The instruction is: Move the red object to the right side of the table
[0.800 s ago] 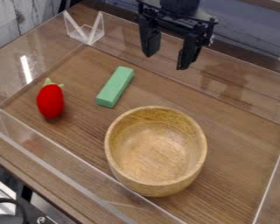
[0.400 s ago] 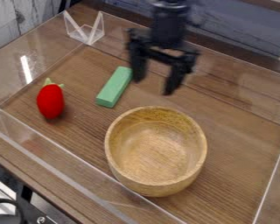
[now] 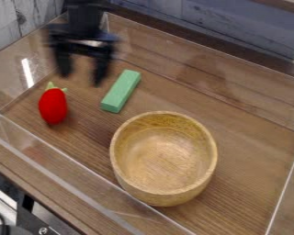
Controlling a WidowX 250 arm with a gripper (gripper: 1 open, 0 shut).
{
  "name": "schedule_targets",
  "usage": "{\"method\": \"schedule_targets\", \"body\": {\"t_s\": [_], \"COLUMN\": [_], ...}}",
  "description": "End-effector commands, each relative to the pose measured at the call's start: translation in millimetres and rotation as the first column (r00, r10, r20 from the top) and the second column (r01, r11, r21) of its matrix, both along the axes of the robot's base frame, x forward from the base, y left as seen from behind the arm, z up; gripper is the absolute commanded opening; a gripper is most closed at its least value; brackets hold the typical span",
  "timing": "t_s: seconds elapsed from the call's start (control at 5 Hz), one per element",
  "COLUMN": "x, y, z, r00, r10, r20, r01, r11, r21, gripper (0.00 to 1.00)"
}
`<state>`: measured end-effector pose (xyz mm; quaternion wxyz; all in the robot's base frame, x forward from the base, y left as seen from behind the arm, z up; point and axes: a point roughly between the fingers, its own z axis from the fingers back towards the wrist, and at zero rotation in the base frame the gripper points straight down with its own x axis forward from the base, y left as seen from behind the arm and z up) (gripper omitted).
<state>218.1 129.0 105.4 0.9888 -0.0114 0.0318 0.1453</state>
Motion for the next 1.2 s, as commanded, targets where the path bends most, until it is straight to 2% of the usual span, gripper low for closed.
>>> {"method": "schedule_targets", "body": {"t_s": [0.0,0.2,0.8,1.0], "x": [-12.1,-17.7,-18.3,-6.4], "y": [33,54,48,48], "z": [9.7,0.6,-22.0,-33.3], "r00": [0.992,0.983,0.997,0.997], "r10": [-0.103,-0.166,-0.031,-0.021], "r20": [0.067,0.077,0.073,0.073], "r01": [0.101,0.164,0.031,0.021], "r11": [0.994,0.986,1.0,1.0], "r21": [0.028,0.029,0.006,0.002], "gripper": [1.0,1.0,1.0,1.0]}}
